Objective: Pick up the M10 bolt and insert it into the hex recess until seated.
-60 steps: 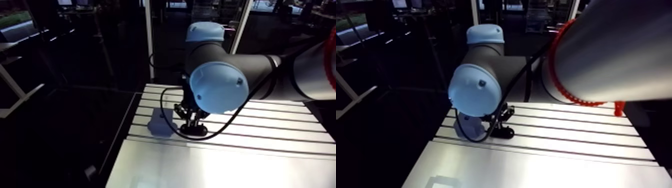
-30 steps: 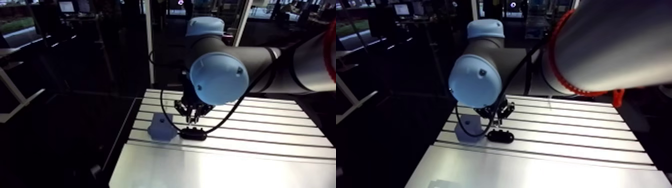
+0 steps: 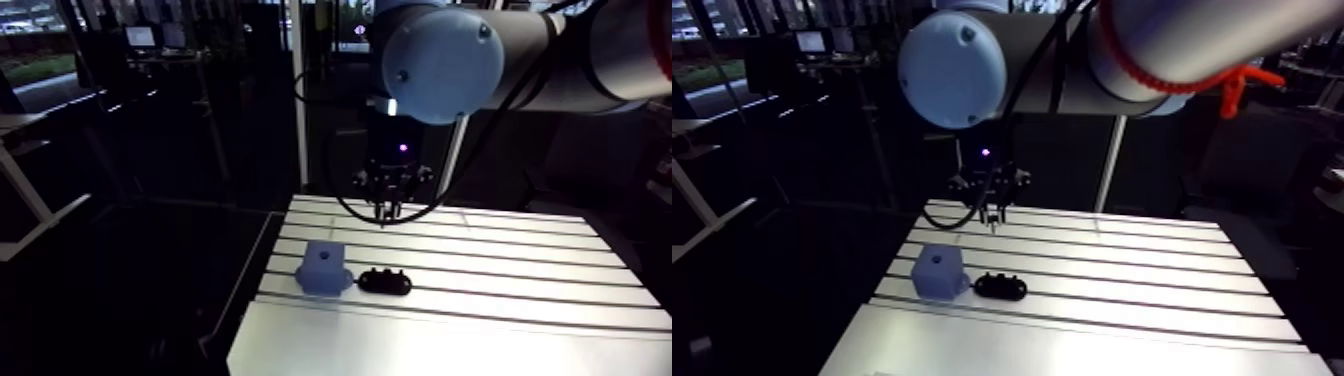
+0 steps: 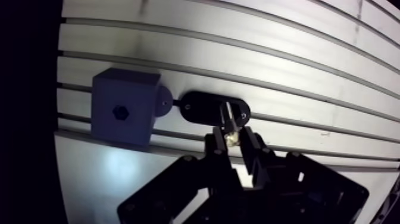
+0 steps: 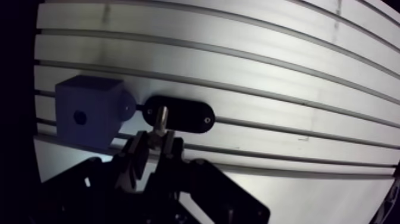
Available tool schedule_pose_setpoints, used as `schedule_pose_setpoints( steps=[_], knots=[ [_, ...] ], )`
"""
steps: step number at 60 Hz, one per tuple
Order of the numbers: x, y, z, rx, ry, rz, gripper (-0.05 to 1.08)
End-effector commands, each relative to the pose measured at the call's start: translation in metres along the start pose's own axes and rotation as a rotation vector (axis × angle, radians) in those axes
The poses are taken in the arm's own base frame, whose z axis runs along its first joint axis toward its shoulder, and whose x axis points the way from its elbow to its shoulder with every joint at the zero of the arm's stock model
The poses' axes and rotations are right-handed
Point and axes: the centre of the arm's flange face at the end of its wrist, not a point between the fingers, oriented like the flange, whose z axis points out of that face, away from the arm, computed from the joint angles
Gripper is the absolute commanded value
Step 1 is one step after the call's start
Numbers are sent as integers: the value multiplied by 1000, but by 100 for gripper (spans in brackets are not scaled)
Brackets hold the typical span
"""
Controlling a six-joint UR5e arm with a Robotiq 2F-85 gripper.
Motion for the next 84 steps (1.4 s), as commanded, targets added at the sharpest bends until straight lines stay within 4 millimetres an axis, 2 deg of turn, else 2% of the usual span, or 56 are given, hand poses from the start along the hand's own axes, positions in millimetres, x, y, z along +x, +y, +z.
schedule_pose_setpoints(
  steps=[1,9,24,36,51,62,84],
  knots=[
    [13,-9,-28,17,-17,-100,105],
    [10,-25,-30,32,-117,-154,107],
    [15,-30,-44,36,-155,-276,107],
    [20,-48,-44,48,-210,-362,107],
    [16,-75,-30,59,-247,-457,107],
    [17,-76,-30,60,-253,-476,107],
    [23,-81,-18,53,-277,-478,108]
  ],
)
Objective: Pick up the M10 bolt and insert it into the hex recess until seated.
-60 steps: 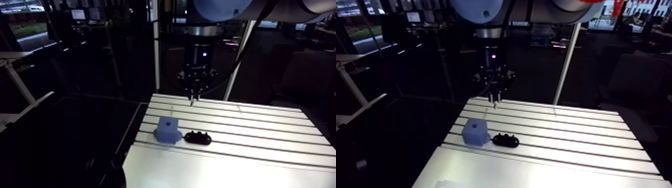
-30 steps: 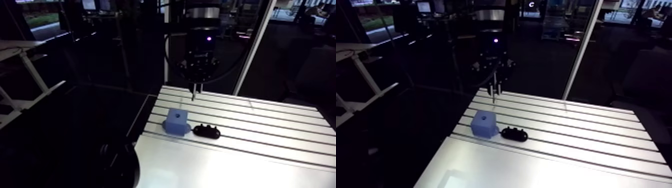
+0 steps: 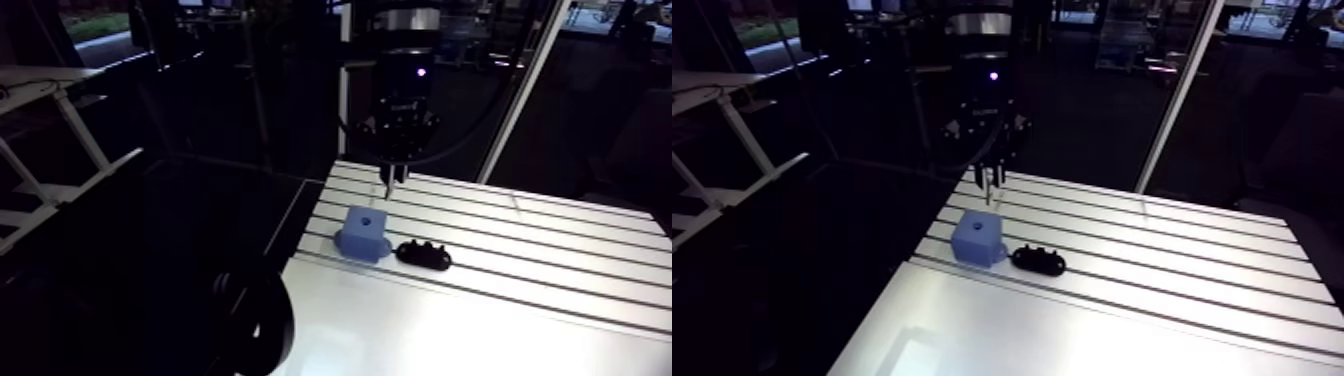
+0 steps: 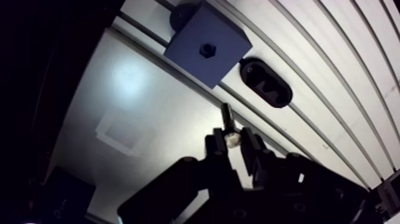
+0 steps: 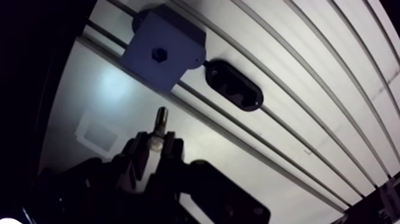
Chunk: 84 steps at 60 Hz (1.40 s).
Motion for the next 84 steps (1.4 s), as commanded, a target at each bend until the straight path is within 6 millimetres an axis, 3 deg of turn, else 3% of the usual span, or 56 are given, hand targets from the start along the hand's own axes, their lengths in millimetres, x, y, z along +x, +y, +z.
schedule_pose_setpoints(
  steps=[1,19,84],
  knots=[
    [7,-2,7,-3,-13,-3,108],
    [20,-12,12,-2,-15,-16,108],
    [42,-6,31,-4,-9,-11,108]
  ],
)
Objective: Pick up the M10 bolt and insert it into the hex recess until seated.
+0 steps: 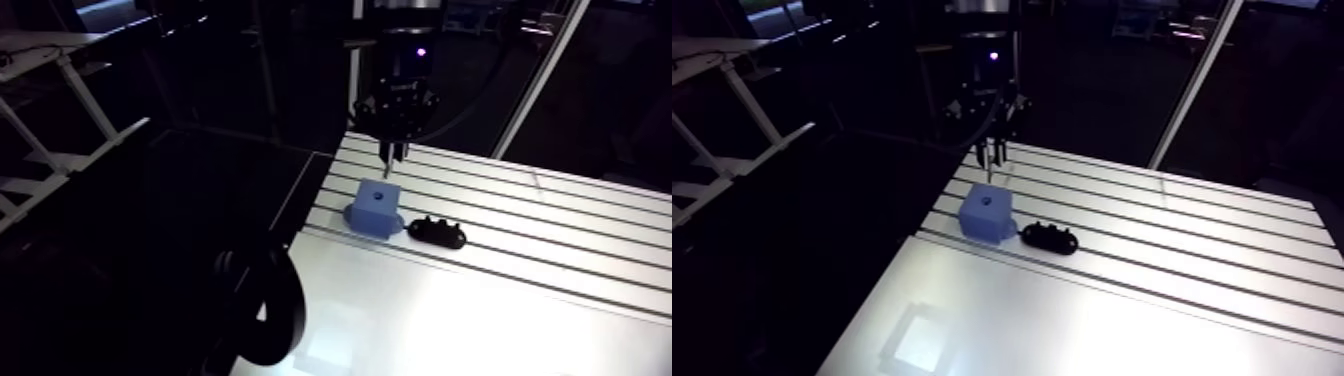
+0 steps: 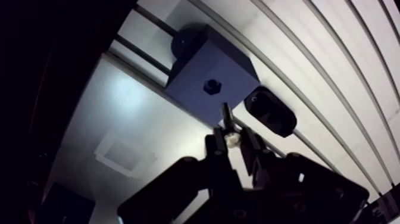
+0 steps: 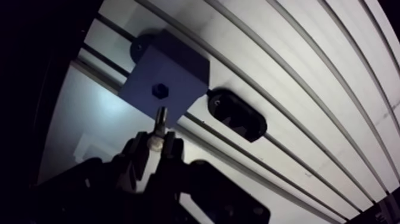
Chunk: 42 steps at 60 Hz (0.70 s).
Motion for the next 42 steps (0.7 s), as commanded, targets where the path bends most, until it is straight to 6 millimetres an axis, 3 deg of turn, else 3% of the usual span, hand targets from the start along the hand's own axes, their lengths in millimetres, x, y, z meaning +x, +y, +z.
schedule_pose_setpoints(
  steps=[1,42],
  knots=[
    [3,-3,5,1,-2,0,108],
    [5,-9,12,1,-2,24,108]
  ],
)
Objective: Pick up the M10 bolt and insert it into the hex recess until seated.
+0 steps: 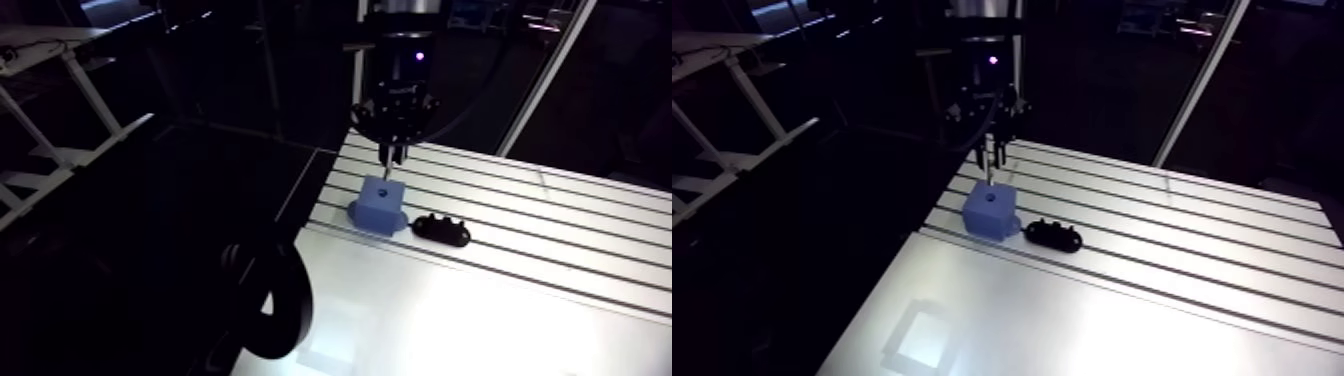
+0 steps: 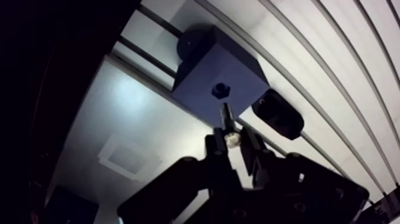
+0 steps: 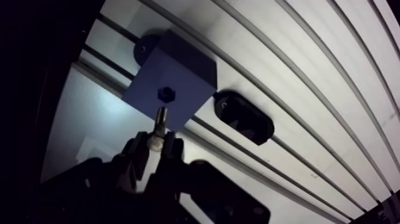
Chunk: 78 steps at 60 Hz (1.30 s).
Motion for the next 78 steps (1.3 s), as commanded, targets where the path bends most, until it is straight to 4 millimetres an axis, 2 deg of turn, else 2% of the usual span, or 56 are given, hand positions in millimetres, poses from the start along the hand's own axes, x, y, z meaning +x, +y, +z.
schedule_pose_setpoints(
  steps=[1,78],
  knots=[
    [1,-2,3,-2,8,14,108],
    [4,-2,20,-2,-2,8,108]
  ],
)
